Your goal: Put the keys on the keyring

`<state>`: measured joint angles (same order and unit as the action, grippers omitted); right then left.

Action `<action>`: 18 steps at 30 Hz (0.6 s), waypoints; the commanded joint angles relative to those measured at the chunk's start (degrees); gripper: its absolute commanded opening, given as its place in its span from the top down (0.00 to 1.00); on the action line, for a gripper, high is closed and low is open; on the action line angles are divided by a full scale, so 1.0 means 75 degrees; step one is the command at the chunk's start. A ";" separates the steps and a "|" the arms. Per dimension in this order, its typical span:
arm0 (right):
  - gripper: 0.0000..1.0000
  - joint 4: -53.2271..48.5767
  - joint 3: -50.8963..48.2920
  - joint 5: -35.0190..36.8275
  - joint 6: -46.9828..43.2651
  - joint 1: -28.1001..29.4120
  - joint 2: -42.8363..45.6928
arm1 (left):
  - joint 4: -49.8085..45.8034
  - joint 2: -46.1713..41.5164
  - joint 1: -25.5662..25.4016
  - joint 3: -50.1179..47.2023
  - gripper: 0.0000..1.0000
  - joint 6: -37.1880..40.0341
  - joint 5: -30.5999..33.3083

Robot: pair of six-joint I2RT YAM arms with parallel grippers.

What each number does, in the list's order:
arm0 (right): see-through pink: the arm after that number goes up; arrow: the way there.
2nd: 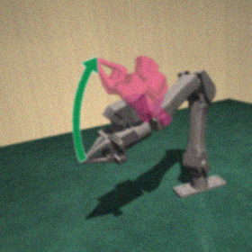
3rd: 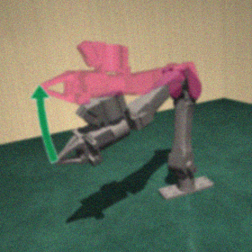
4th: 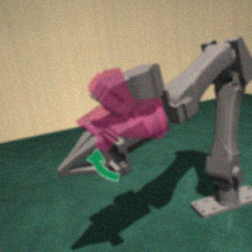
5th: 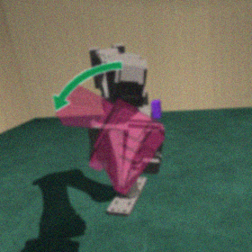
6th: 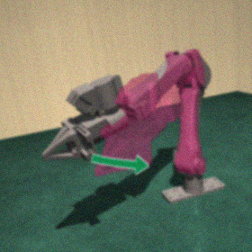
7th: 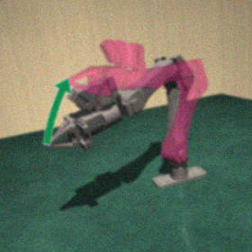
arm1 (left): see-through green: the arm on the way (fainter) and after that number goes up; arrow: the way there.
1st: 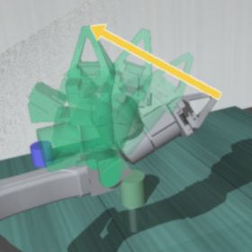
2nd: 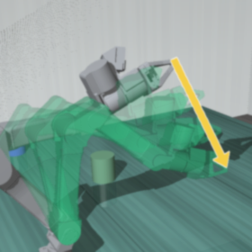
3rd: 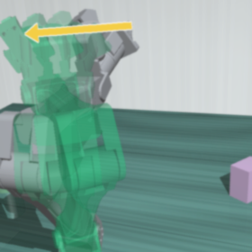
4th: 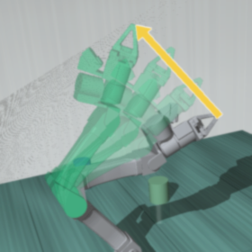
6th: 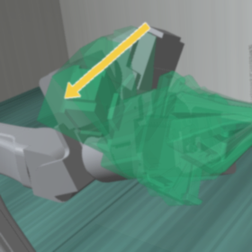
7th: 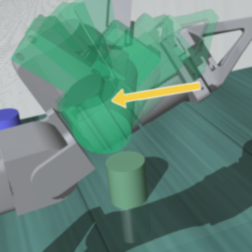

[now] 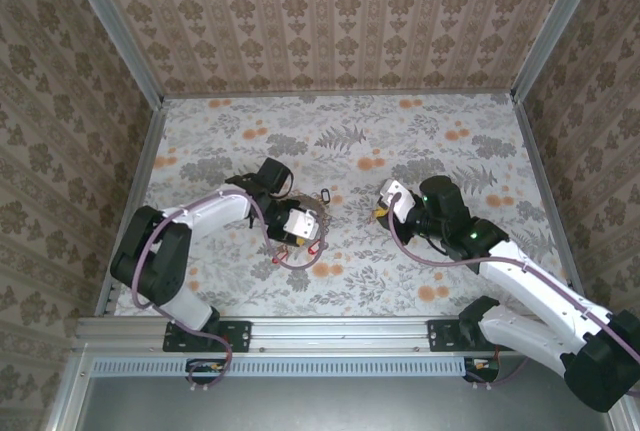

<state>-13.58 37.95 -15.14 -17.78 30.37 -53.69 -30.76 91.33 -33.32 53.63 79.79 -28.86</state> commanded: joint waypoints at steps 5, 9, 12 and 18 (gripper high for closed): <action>1.00 -0.0109 -0.0150 0.0143 0.0062 -0.0041 0.0215 | -0.0559 0.0396 -0.0342 0.0195 0.60 0.1241 0.0214; 1.00 -0.0045 -0.0162 0.0153 0.0062 -0.0050 0.0219 | -0.0621 0.0509 -0.0444 0.0177 0.63 0.1495 0.0662; 1.00 -0.0039 -0.0162 0.0167 0.0056 -0.0053 0.0222 | -0.0496 0.0504 -0.0443 0.0126 0.64 0.1513 0.0751; 1.00 -0.0026 -0.0169 0.0180 0.0071 -0.0053 0.0292 | -0.0468 0.0492 -0.0444 0.0104 0.65 0.1706 0.0989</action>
<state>-13.56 37.21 -14.79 -17.78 30.24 -52.73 -32.80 94.52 -36.36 54.00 89.69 -22.33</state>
